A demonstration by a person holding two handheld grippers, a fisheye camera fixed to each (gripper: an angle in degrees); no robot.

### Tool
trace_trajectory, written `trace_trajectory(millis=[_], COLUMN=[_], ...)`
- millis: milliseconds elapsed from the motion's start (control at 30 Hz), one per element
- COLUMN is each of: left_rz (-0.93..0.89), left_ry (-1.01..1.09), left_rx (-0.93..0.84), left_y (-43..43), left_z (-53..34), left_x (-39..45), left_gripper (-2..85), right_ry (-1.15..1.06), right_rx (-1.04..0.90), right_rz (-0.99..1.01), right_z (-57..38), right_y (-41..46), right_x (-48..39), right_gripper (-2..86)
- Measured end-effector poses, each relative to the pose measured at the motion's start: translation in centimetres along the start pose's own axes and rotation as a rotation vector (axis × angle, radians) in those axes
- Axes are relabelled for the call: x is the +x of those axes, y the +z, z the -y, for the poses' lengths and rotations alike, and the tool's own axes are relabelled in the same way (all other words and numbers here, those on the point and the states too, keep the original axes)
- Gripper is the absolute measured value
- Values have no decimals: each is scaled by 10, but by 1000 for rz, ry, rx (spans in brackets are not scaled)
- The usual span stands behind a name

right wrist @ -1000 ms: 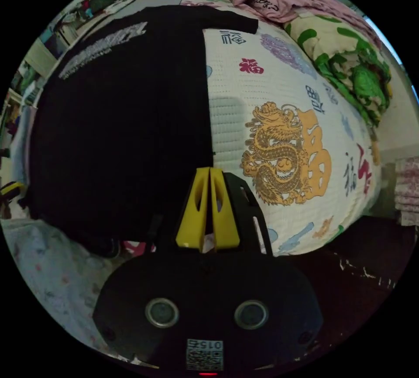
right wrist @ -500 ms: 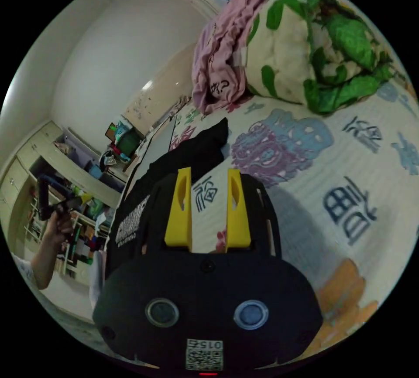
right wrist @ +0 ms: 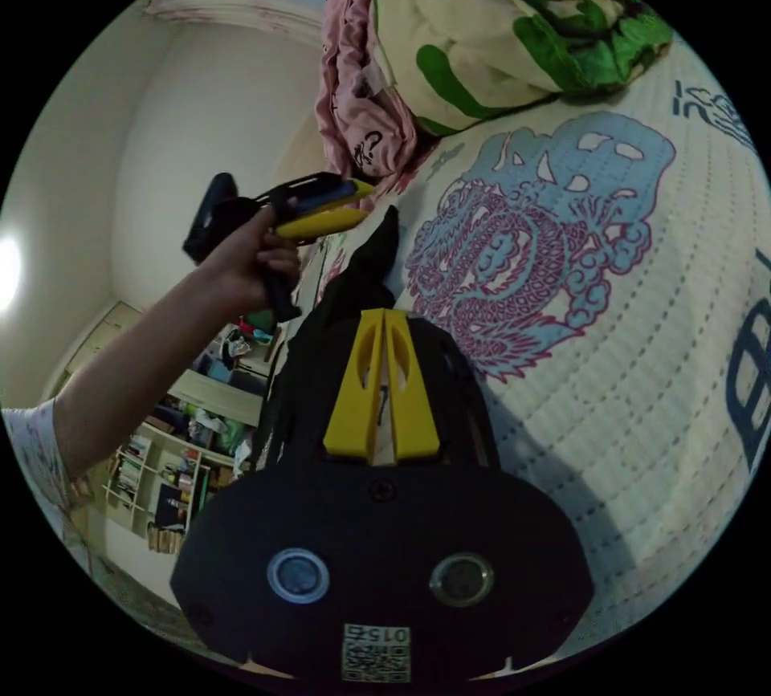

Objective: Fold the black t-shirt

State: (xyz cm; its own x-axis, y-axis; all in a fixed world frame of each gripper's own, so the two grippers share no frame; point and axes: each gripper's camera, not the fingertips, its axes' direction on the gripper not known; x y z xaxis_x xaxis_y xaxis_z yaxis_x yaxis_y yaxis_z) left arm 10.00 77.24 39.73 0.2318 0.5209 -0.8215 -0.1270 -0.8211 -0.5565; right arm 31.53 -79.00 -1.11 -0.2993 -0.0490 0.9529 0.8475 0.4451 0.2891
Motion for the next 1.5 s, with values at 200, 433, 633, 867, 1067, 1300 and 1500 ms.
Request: trace_trajectory(millis=[200,433,633,867,1067,1300,1500], left_rz=[53,-44,-99,-101,-54,-77,-29], left_ry=[-86,-113,-116,-230,-342,-403,-459], left_rx=[15,186,355,375,287,297,252], left_y=[41,-36,-151,-184,-141,-112,-82], left_z=[6,-42,-162,-325,-390,-415,-420], left_x=[-14,-53,-125,-205,-222,-209,-188], left_gripper=[41,-2,-4,-4,-3,-2,2], right_ry=[2,-41,-362,-528,-850,-853,-763], right_rx=[6,11,-46,-244,-568,-567,-547], right_rz=[24,58,39,-12,-8,-141,-230], right_z=[10,-3,-50,-95,-197,-263,-249], right_y=[22,54,78,184,311,377,428], right_x=[3,-5,-95,-129,-185,-154,-124], right_gripper=[-10,-10,-5,112,123,111,130])
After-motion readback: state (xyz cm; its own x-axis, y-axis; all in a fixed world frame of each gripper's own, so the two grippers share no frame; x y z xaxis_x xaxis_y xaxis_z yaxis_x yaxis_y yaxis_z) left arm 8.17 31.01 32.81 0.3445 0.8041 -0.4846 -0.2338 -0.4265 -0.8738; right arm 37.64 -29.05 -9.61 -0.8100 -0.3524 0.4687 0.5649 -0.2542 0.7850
